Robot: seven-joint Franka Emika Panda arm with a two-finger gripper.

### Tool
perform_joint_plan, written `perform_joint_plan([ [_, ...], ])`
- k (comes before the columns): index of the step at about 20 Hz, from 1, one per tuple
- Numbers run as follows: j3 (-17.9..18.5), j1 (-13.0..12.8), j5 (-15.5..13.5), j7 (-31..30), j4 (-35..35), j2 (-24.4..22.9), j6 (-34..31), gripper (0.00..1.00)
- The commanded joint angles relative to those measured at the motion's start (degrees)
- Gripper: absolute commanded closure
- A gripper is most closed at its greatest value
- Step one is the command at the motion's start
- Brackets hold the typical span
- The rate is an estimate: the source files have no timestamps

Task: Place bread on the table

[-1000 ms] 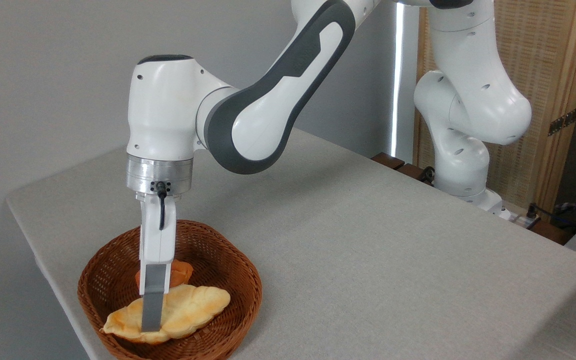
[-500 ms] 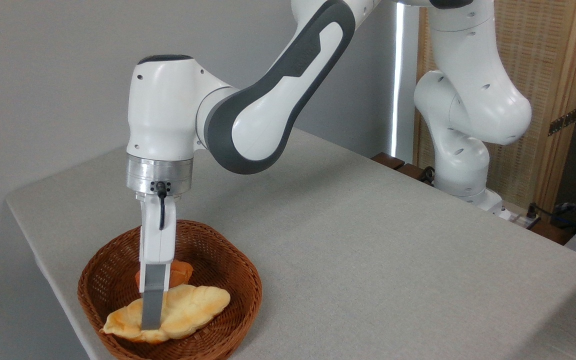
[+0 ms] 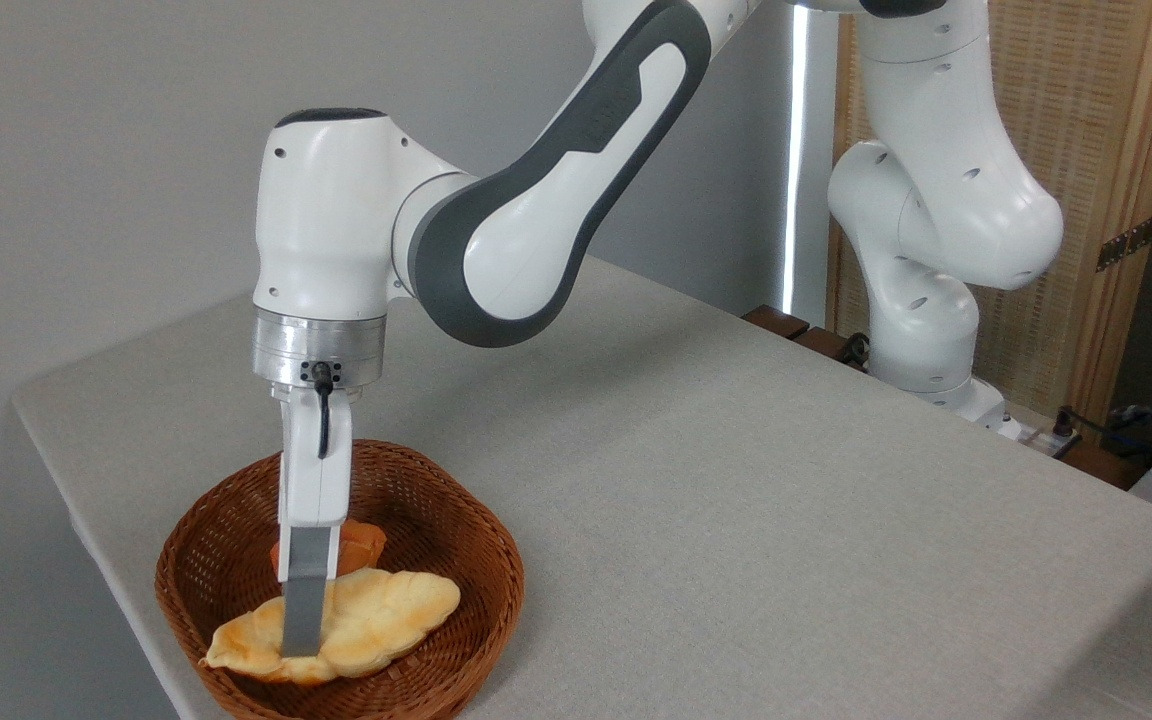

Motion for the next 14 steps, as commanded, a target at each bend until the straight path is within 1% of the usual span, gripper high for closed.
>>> perform_joint_plan([
  [1, -0.1, 0.1, -0.6, 0.1, -0.8, -1.1, 1.2, 0.85],
  [10, 0.1, 0.1, -4.6, 0.2, -0.6, -3.5, 0.3, 0.86],
  [14, 0.1, 0.1, -4.8, 0.1, -0.3, -4.9, -2.5, 0.86],
])
